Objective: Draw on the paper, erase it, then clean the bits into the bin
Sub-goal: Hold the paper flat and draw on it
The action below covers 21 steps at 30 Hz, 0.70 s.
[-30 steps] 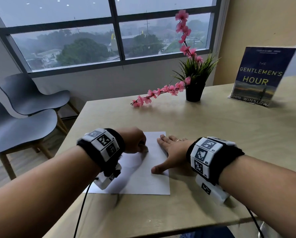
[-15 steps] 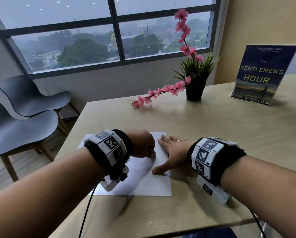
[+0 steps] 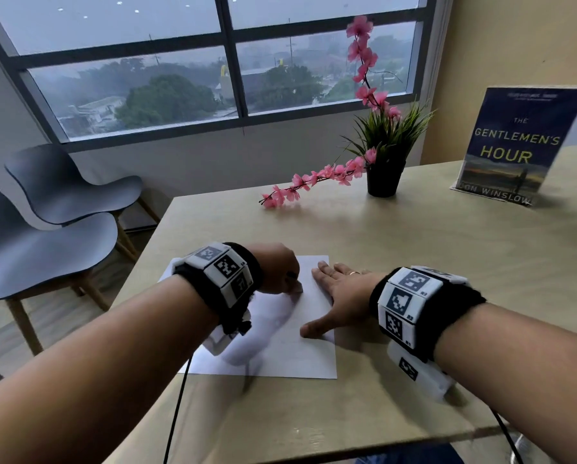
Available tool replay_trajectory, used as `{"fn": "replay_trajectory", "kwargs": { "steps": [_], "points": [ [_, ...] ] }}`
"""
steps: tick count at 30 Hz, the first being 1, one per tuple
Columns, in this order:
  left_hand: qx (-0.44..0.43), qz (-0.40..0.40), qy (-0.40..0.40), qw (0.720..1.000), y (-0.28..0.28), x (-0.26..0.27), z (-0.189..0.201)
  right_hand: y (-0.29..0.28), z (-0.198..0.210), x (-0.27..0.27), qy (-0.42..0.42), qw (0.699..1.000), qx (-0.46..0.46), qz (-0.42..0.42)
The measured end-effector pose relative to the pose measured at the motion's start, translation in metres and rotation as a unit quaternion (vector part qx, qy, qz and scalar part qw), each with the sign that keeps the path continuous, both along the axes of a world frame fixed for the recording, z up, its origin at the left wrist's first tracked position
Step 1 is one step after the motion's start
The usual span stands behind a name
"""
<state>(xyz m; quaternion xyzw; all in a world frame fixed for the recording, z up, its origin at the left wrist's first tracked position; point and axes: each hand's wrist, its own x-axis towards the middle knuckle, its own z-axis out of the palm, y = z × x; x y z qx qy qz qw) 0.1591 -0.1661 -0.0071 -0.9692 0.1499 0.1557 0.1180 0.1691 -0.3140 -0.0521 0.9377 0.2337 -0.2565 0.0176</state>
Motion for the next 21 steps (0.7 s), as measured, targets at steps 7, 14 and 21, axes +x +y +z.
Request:
{"fn": "replay_trajectory", "kwargs": {
  "steps": [7, 14, 21],
  "points": [
    [-0.025, -0.002, 0.021, 0.999, 0.006, -0.006, -0.003, 0.0, 0.001, 0.0, 0.004, 1.0, 0.001, 0.001],
    [-0.015, -0.019, 0.038, 0.999, 0.009, -0.013, -0.006, 0.0, 0.002, -0.001, 0.005, 1.0, -0.005, 0.003],
    [-0.013, -0.004, 0.019, 1.0, 0.015, -0.012, -0.007, 0.001, 0.003, -0.002, 0.004, 1.0, -0.005, 0.0]
  ]
}}
